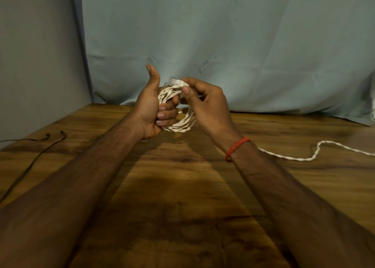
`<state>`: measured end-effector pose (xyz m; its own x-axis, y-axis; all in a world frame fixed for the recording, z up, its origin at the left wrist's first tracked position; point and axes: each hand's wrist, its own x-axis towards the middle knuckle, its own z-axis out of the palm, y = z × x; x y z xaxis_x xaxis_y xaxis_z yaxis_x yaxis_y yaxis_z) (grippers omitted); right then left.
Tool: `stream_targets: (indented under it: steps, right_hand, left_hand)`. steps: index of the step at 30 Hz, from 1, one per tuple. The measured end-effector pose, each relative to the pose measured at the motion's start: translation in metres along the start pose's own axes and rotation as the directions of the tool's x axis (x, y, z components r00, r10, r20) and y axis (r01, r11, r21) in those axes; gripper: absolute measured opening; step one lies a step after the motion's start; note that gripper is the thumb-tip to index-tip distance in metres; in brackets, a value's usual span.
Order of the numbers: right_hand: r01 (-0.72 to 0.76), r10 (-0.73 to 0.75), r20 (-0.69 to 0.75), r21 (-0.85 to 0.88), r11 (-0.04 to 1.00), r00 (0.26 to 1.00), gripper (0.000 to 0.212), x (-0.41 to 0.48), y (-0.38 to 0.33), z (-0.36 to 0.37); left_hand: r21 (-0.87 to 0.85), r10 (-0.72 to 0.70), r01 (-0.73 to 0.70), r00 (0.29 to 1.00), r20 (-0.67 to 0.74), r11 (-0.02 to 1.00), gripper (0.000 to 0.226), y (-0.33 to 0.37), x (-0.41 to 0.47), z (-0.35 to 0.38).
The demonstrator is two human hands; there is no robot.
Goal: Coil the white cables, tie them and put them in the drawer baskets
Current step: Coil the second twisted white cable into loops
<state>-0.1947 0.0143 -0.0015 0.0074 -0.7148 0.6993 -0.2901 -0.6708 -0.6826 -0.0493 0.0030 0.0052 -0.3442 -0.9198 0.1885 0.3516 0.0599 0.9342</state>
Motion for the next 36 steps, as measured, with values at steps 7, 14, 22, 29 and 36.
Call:
stream_targets:
  steps: [7, 14, 22, 29, 36]
  right_hand:
    - [0.131, -0.133, -0.032, -0.055, 0.990, 0.991, 0.026, -0.005, 0.003, 0.004]
    - [0.263, -0.275, -0.033, -0.203, 0.943, 0.961, 0.025, -0.002, 0.012, 0.004]
    - [0.265, -0.257, 0.072, -0.145, 0.953, 0.964, 0.020, -0.004, 0.008, 0.010]
    - [0.168, -0.142, 0.182, -0.137, 0.976, 0.973, 0.024, -0.002, 0.014, 0.002]
    - [0.119, -0.086, 0.249, -0.123, 0.985, 0.965, 0.033, -0.003, 0.012, 0.000]
  left_hand:
    - [0.084, 0.051, -0.043, 0.995, -0.089, 0.996, 0.076, -0.003, 0.002, 0.007]
    - [0.017, 0.034, -0.033, 0.999, -0.041, 0.999, 0.084, -0.005, 0.002, 0.017]
    - [-0.094, -0.021, 0.030, 0.996, 0.087, 0.995, 0.082, -0.006, 0.001, 0.002]
    - [0.125, 0.211, -0.188, 0.956, -0.206, 0.974, 0.069, -0.013, 0.004, 0.015]
    - [0.306, 0.334, -0.267, 0.923, -0.189, 0.914, 0.072, -0.015, -0.001, 0.020]
